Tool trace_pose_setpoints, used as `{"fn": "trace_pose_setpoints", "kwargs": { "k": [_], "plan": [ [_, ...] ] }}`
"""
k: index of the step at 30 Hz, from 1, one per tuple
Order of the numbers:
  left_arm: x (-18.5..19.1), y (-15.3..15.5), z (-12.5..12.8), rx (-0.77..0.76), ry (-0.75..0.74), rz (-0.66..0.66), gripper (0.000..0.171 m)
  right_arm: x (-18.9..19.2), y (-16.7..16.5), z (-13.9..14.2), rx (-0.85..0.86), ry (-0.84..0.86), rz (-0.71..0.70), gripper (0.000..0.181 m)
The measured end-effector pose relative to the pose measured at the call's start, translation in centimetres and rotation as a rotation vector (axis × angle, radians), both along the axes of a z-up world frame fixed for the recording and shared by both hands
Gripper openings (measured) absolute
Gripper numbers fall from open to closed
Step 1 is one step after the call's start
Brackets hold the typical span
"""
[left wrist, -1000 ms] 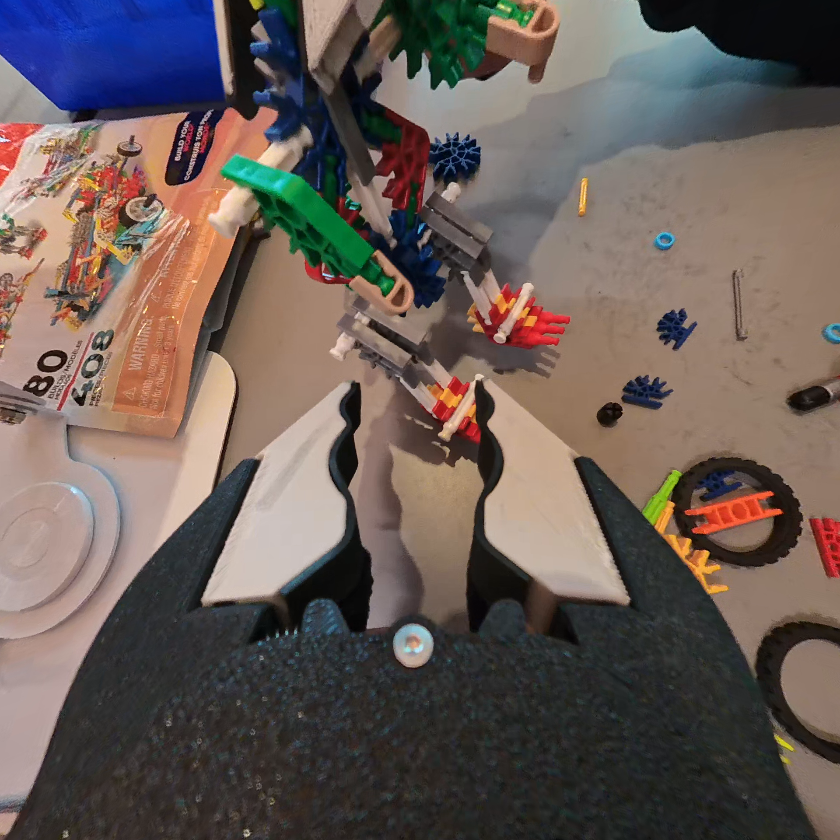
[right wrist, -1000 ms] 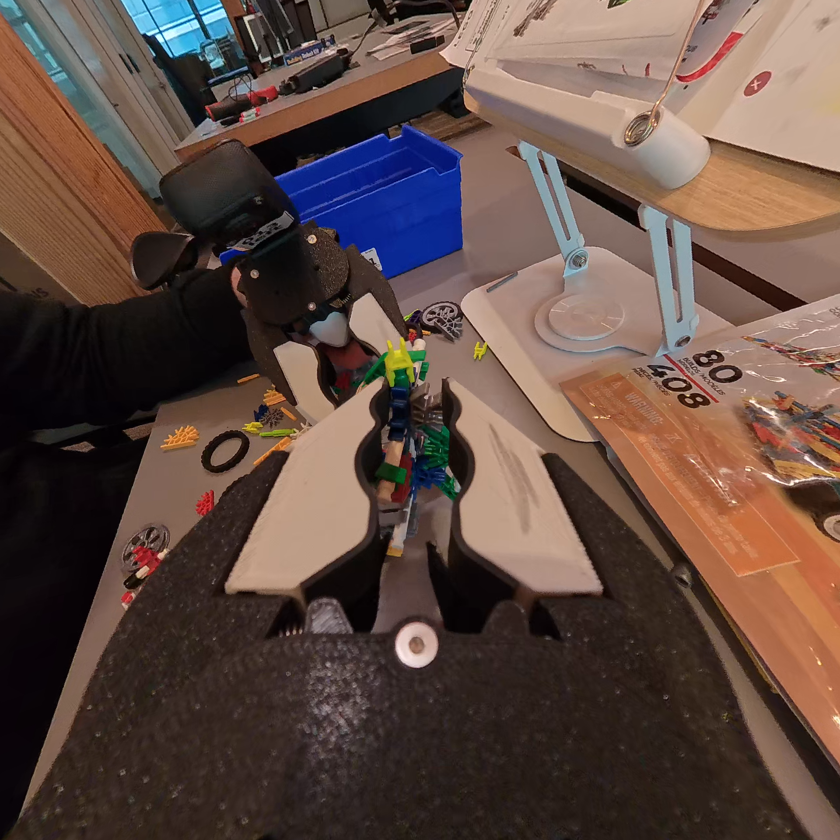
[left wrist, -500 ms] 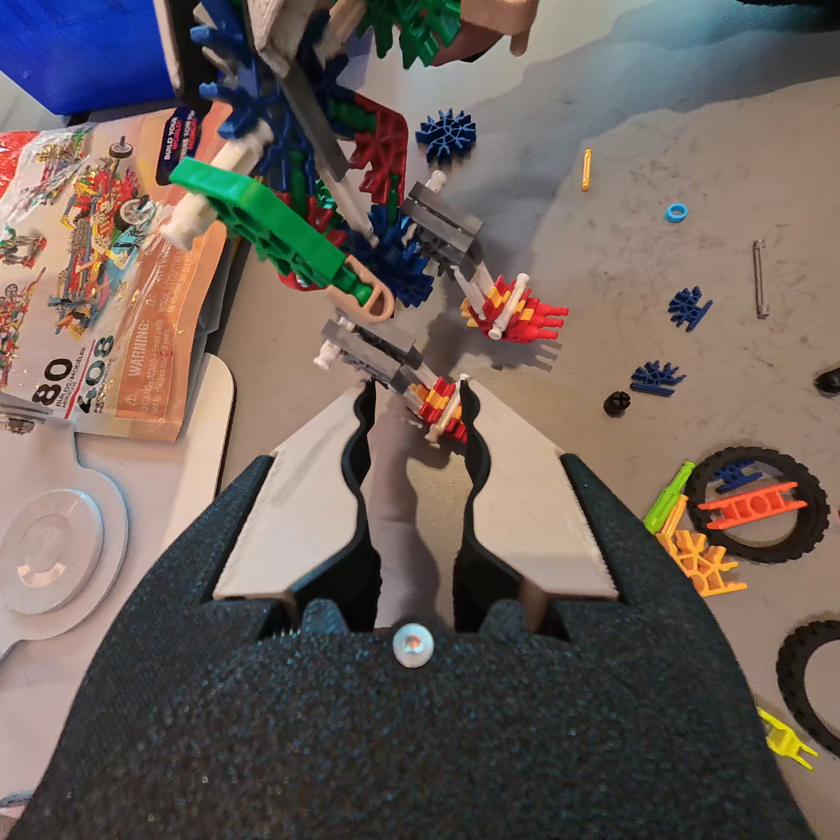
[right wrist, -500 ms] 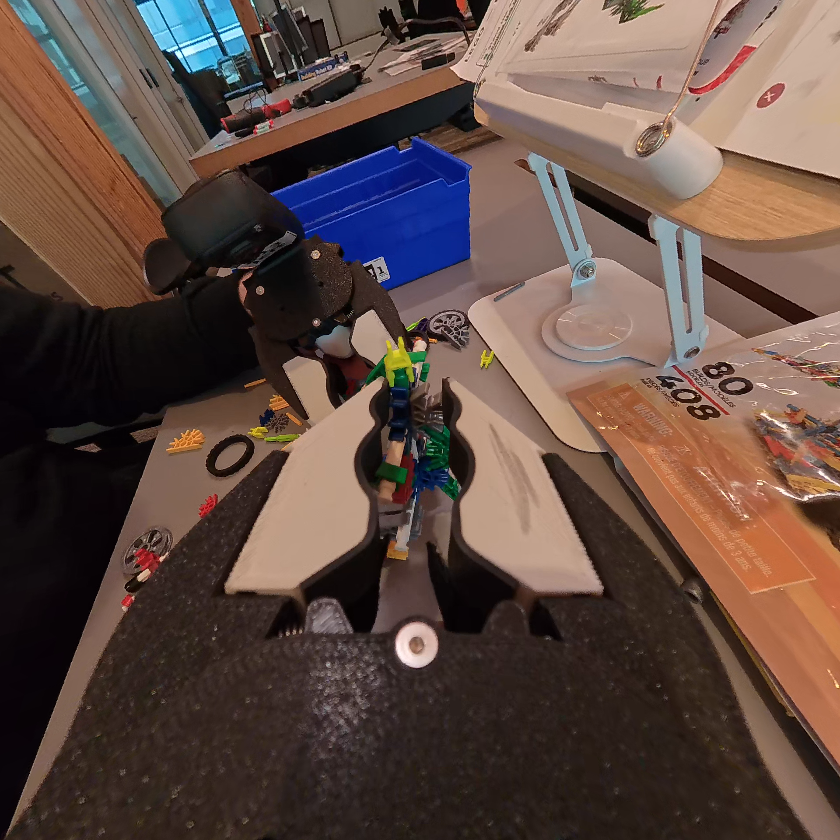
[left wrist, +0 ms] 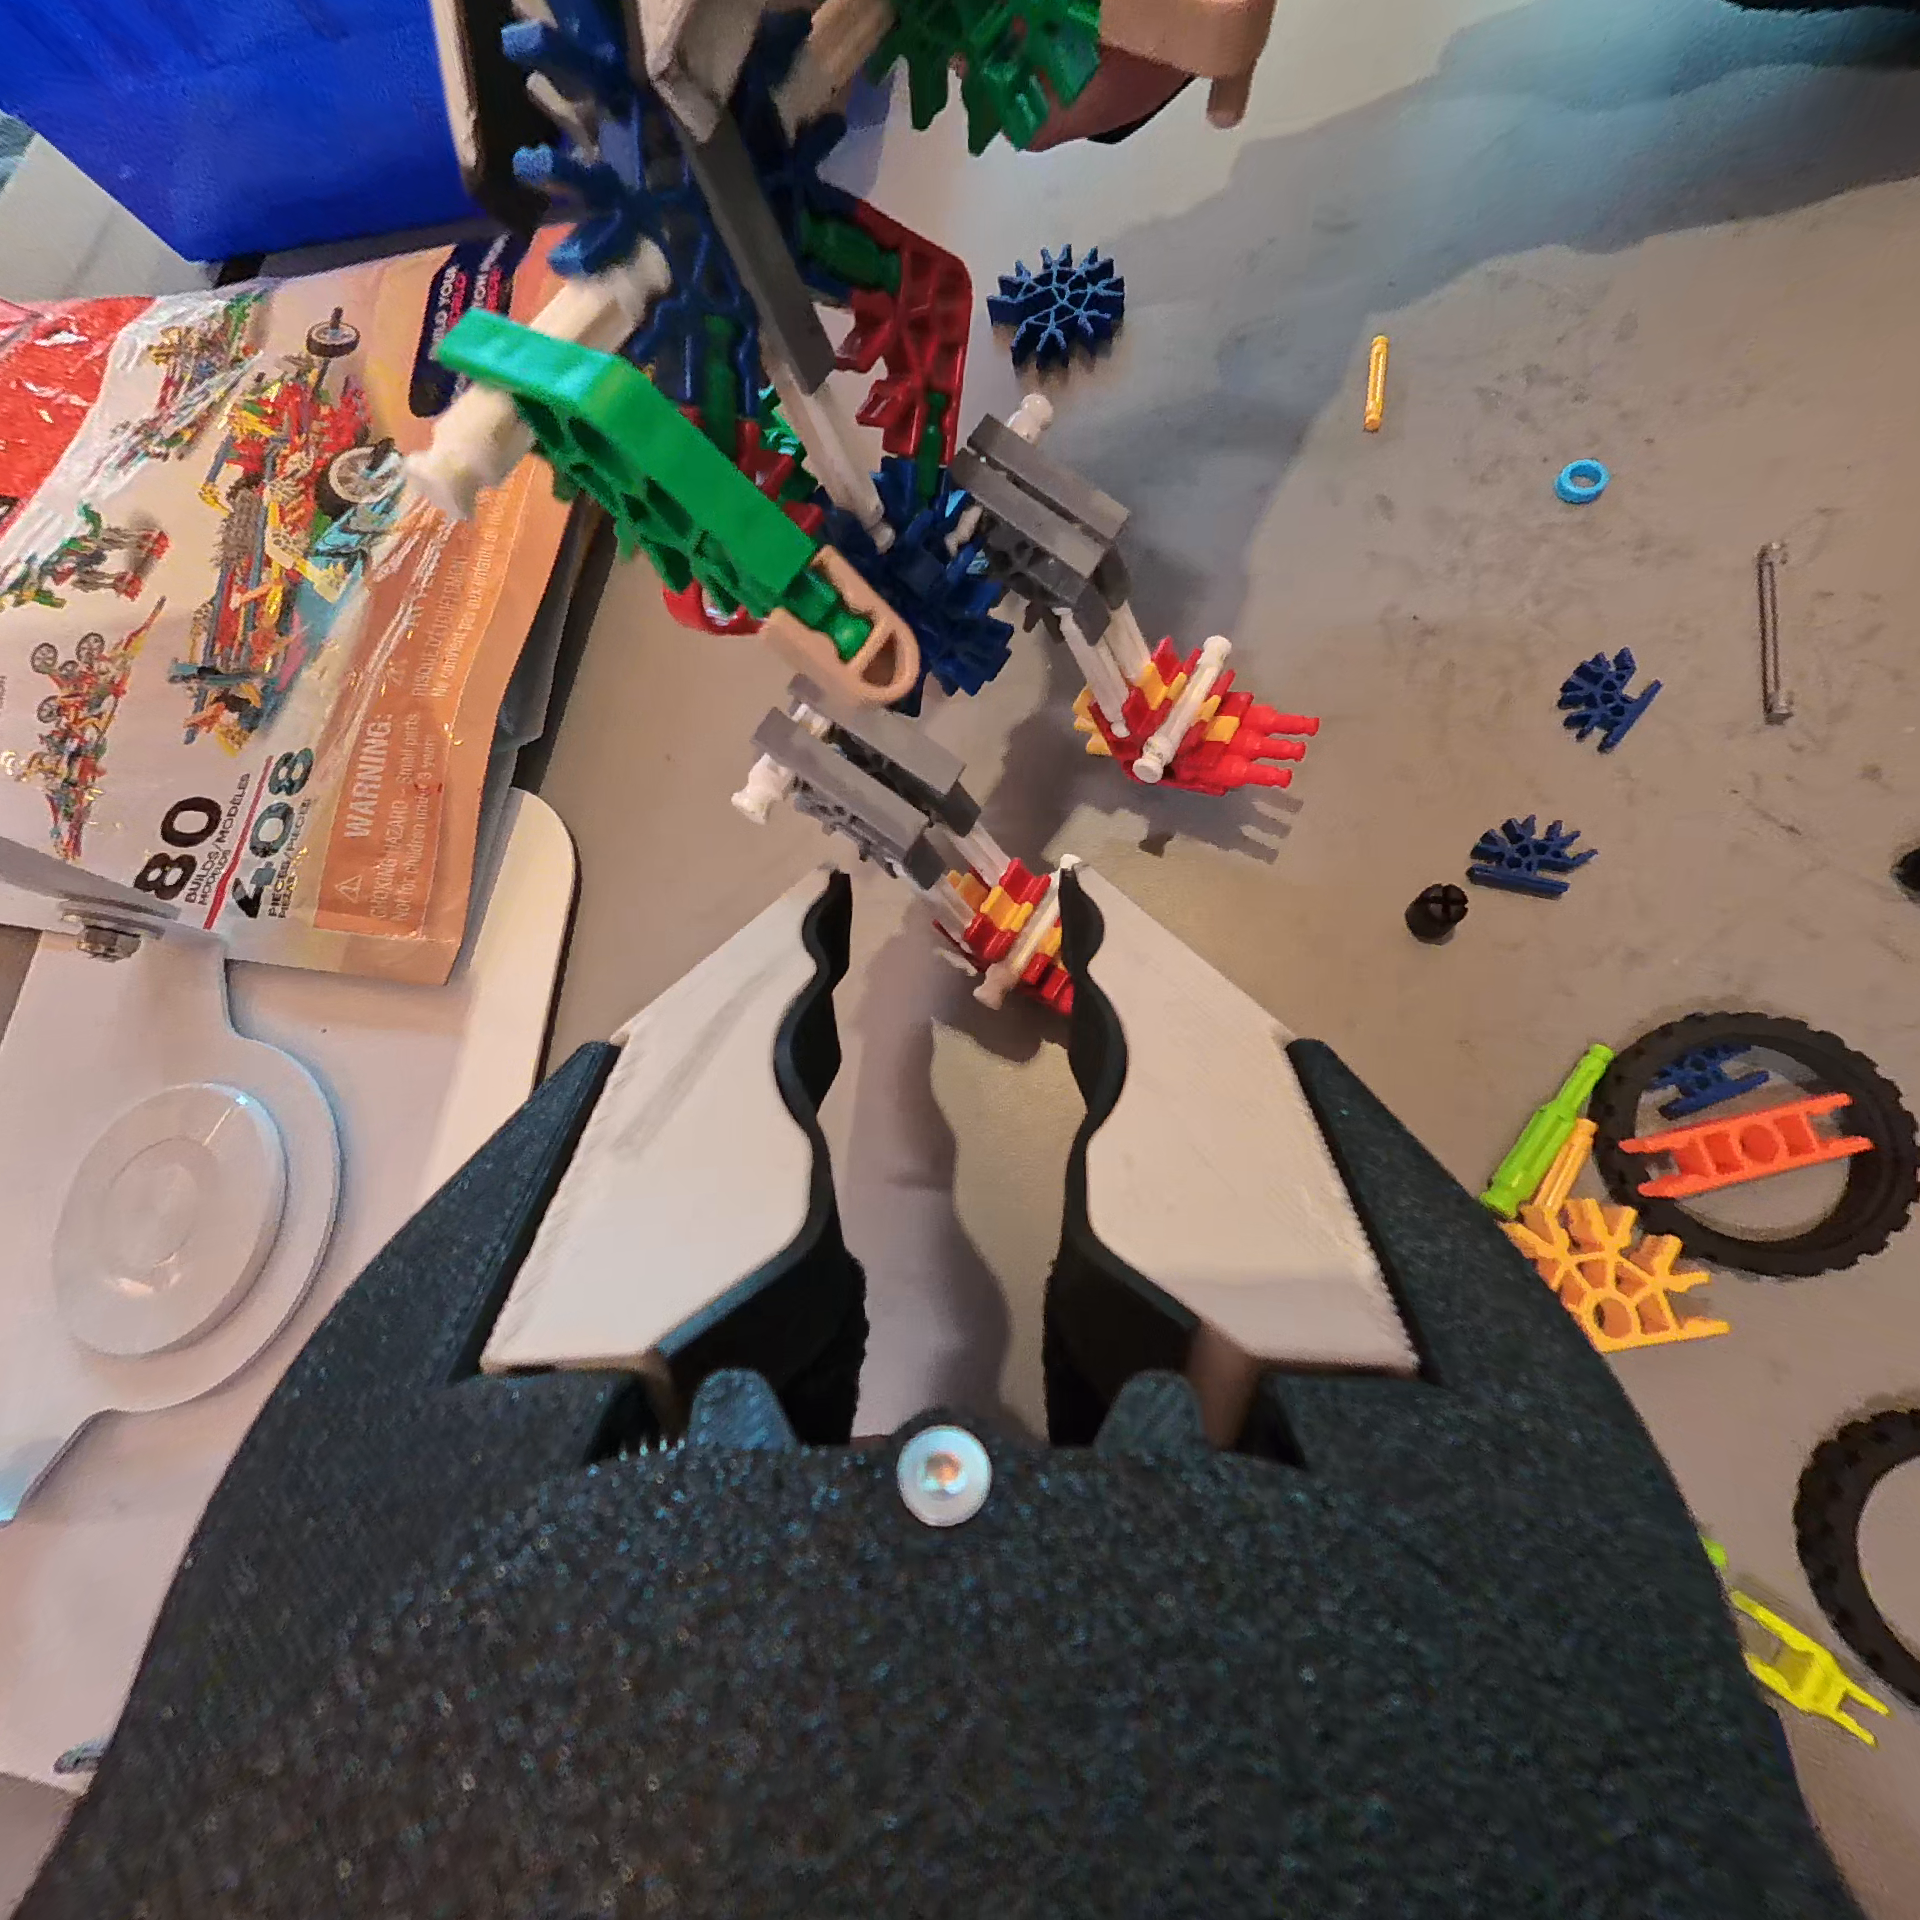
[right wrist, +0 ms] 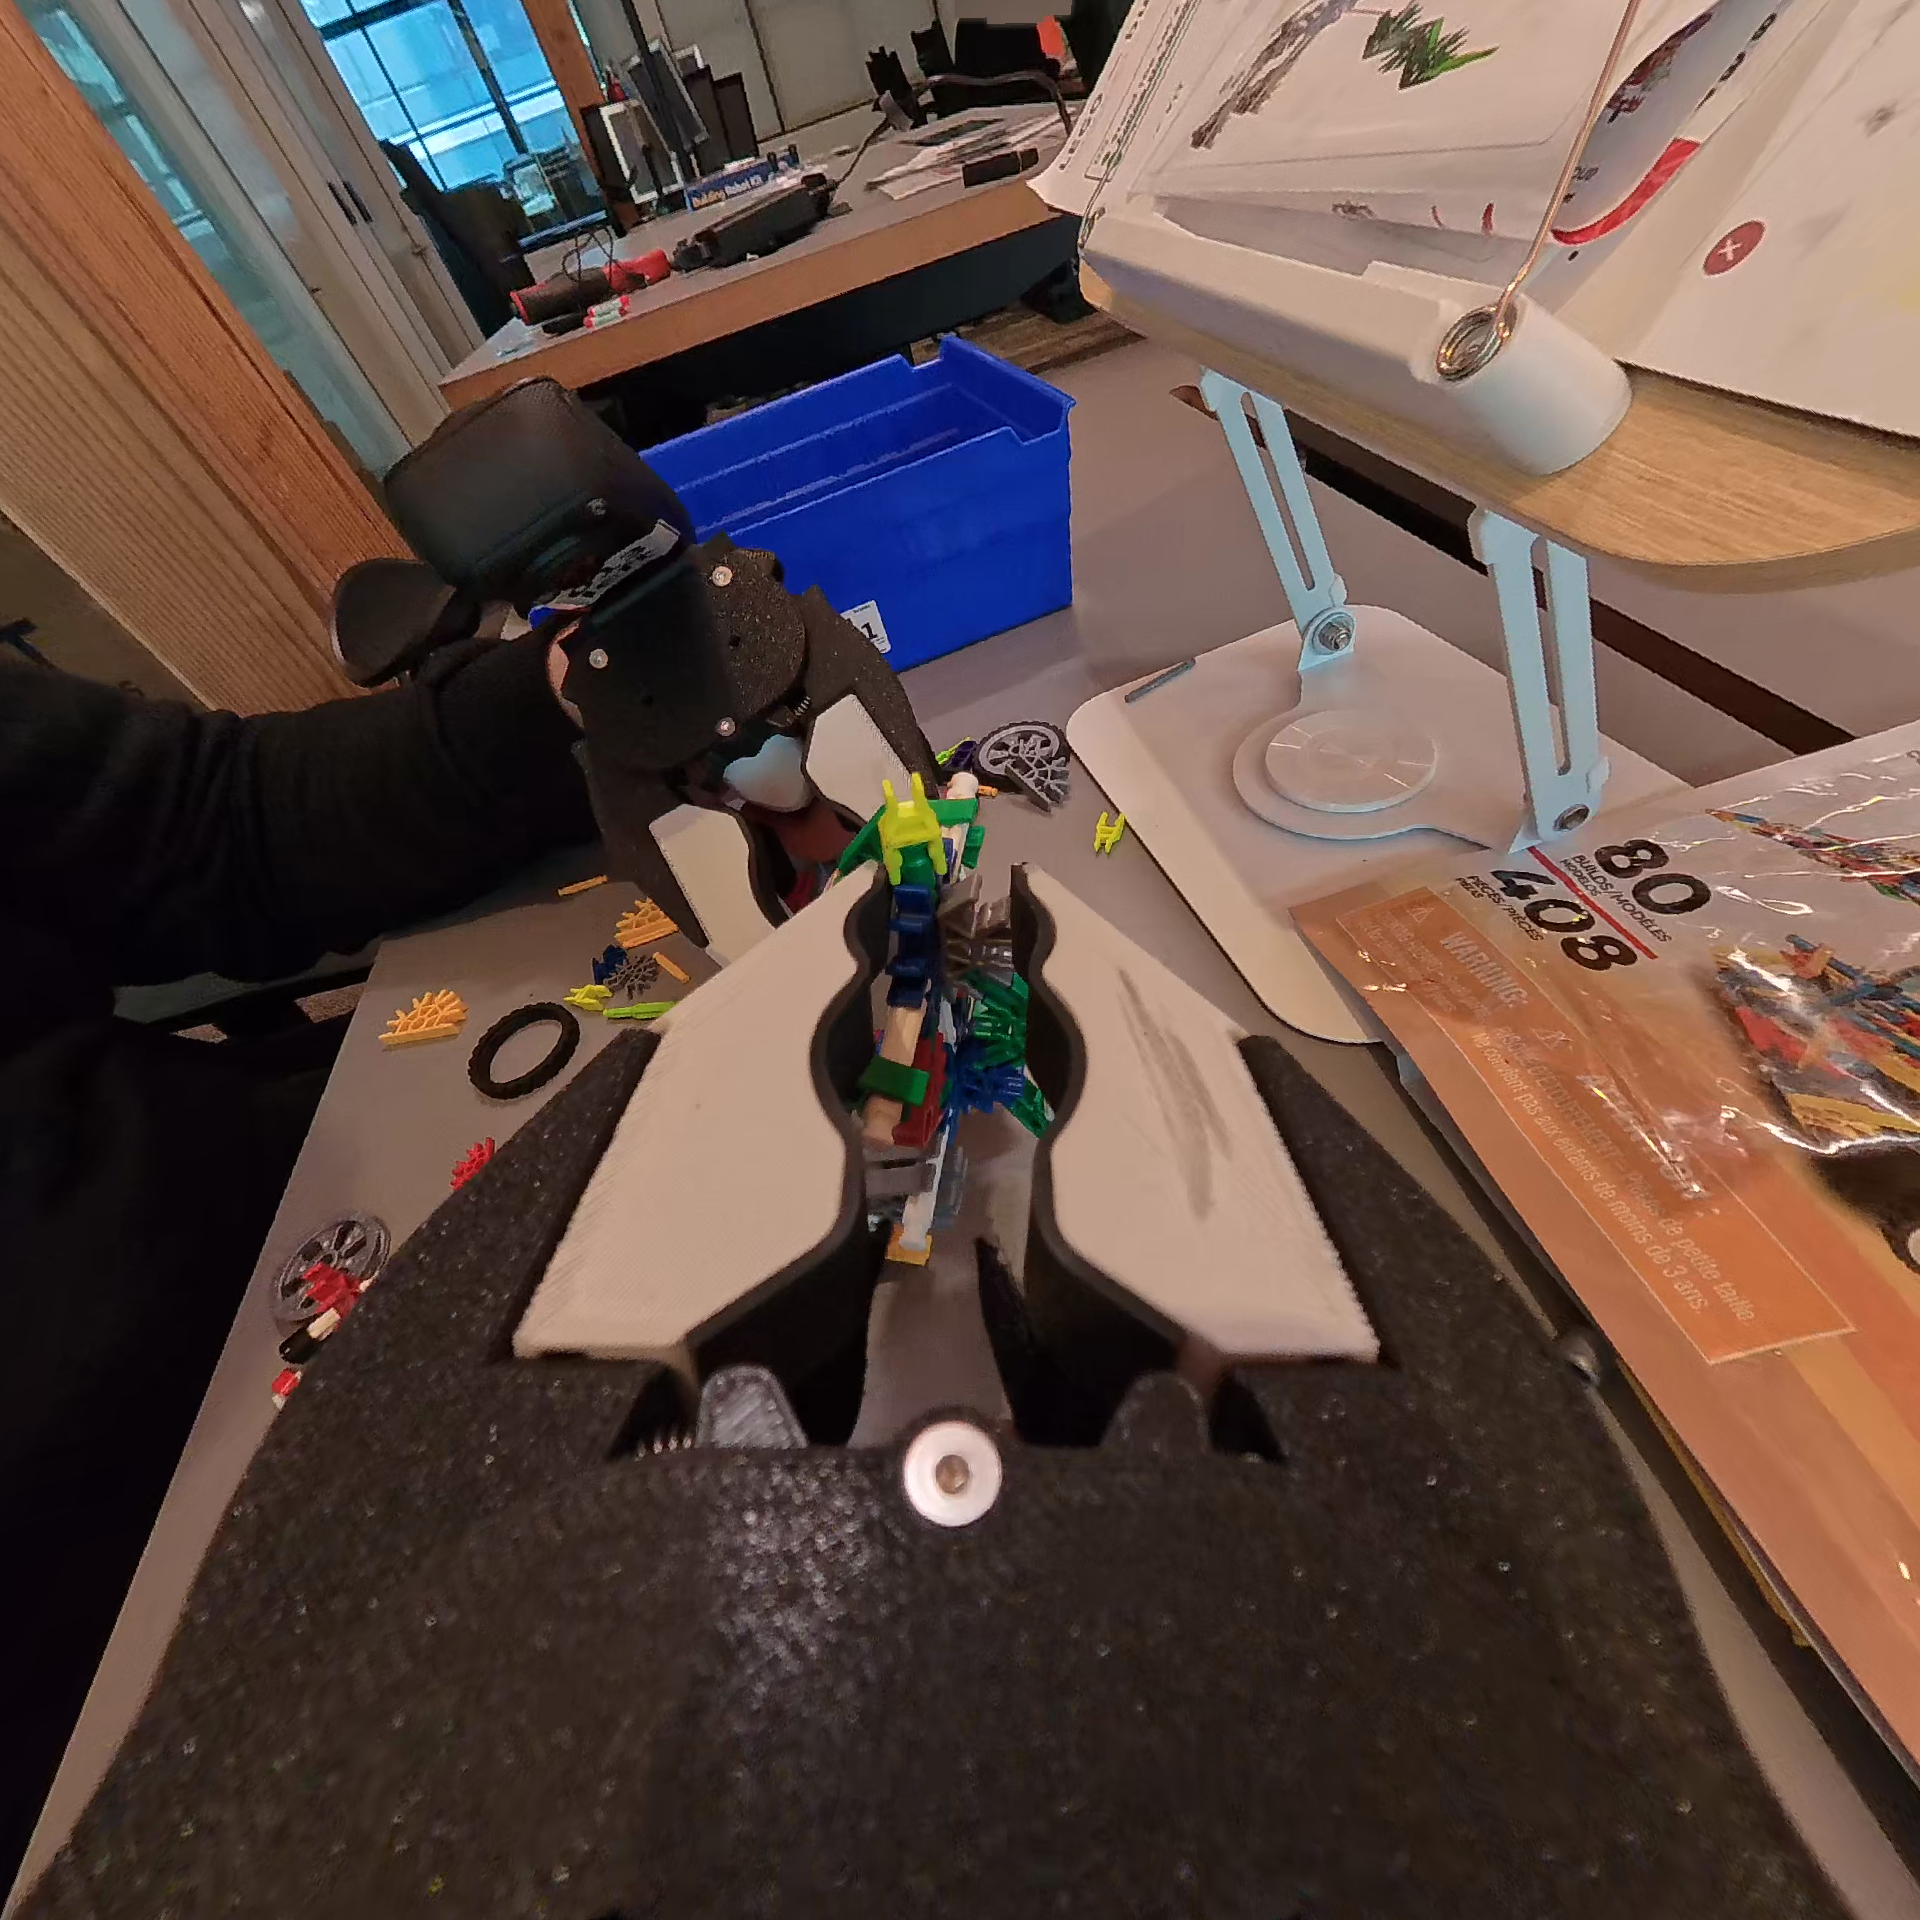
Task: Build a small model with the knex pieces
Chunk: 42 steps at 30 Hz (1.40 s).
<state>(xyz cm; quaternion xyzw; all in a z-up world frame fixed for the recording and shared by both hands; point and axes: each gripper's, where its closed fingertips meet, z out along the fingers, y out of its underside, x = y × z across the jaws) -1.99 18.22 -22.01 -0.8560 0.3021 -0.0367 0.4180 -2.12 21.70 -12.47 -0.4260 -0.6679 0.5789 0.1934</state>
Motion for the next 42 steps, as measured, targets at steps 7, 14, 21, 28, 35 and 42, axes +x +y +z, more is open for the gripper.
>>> {"fn": "trace_pose_setpoints", "kwargs": {
  "k": [7,14,21,28,35,42],
  "plan": [
    [0.0,-0.1,-0.1,-0.008,0.003,-0.004,0.037,-0.1,-0.1,-0.1,0.012,-0.001,-0.002,0.022],
    [-0.3,-0.1,0.0,-0.004,0.001,0.006,0.037,0.0,0.0,-0.1,0.011,0.000,-0.004,0.022],
    [-0.4,-0.1,0.0,-0.005,-0.002,0.007,0.037,0.1,-0.1,0.0,0.004,-0.005,0.008,0.022],
    [-0.4,-0.2,-0.2,-0.014,-0.005,0.007,0.034,0.2,-0.3,0.0,-0.002,-0.004,0.015,0.022],
    [-0.5,-0.2,-0.5,-0.020,0.007,0.006,0.029,0.4,-0.5,0.2,-0.008,-0.006,0.032,0.023],
    [-0.5,-0.3,-0.6,-0.025,0.012,0.003,0.029,1.1,-1.3,0.4,0.002,0.002,0.084,0.024]
  ]
}}
